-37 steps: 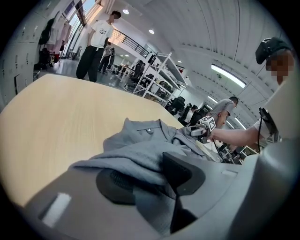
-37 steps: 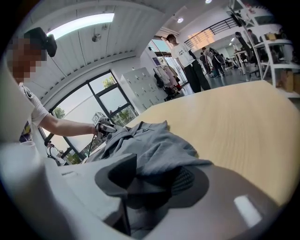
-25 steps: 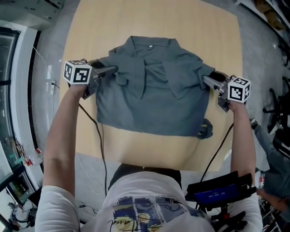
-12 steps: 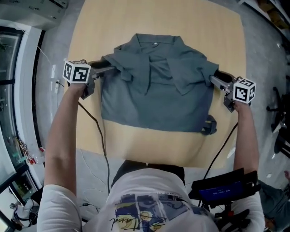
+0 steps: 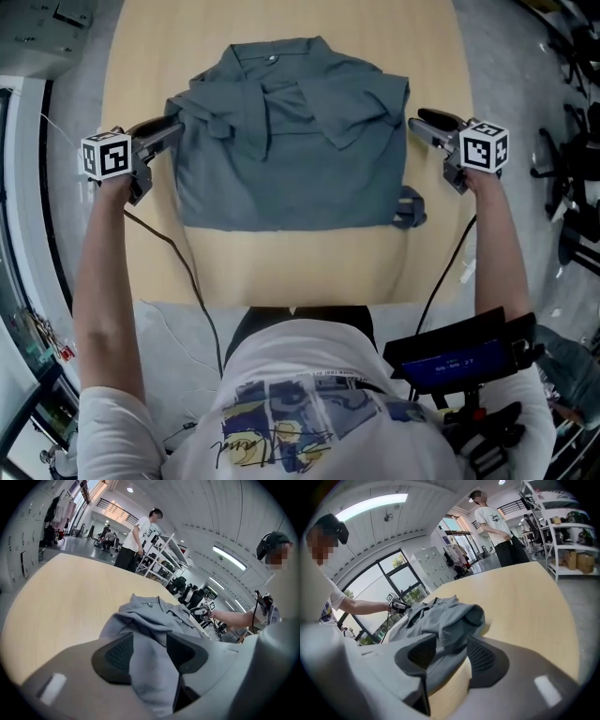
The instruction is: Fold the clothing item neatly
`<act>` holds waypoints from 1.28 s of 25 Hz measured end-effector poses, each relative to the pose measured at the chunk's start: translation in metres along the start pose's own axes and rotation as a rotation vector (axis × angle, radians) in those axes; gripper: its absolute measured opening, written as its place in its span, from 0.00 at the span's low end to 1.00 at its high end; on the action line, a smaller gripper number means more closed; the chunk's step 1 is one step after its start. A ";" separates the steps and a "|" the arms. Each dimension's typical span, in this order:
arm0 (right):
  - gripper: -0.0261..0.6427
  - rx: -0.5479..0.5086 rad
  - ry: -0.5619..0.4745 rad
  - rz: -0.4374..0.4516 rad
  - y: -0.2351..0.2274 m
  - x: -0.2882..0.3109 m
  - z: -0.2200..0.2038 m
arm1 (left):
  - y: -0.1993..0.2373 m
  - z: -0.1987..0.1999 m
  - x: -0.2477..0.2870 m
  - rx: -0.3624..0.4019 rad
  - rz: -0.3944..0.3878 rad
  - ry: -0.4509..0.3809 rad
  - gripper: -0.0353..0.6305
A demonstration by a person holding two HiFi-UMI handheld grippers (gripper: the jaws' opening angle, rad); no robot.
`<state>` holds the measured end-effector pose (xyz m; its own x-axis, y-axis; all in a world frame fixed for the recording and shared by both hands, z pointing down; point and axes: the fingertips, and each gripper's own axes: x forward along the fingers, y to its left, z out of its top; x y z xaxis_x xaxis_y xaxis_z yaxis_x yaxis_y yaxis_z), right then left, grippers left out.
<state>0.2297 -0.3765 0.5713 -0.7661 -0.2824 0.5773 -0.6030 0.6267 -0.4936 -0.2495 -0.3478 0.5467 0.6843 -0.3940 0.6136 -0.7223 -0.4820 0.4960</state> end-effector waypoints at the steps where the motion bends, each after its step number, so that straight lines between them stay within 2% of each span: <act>1: 0.33 0.001 -0.002 -0.008 0.001 -0.004 -0.002 | 0.000 -0.002 -0.003 0.002 0.004 -0.007 0.40; 7: 0.33 0.009 -0.003 -0.061 0.022 -0.029 -0.024 | -0.012 -0.023 -0.031 -0.005 0.013 -0.060 0.40; 14: 0.33 -0.038 -0.017 -0.167 0.062 -0.050 -0.045 | -0.036 -0.043 -0.073 0.052 0.011 -0.124 0.40; 20: 0.33 -0.158 -0.004 -0.230 0.148 -0.055 -0.066 | -0.092 -0.068 -0.115 0.173 -0.005 -0.164 0.40; 24: 0.33 -0.184 -0.044 -0.247 0.208 -0.057 -0.081 | -0.132 -0.087 -0.138 0.244 -0.024 -0.205 0.38; 28: 0.33 -0.188 -0.082 -0.270 0.234 -0.060 -0.088 | -0.164 -0.092 -0.133 0.273 -0.067 -0.246 0.33; 32: 0.30 -0.210 -0.128 -0.281 0.293 -0.075 -0.102 | -0.206 -0.117 -0.163 0.286 -0.097 -0.285 0.32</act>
<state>0.1331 -0.0976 0.4492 -0.6066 -0.5450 0.5788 -0.7453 0.6433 -0.1754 -0.2244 -0.0930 0.4162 0.7773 -0.5176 0.3576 -0.6234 -0.7100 0.3275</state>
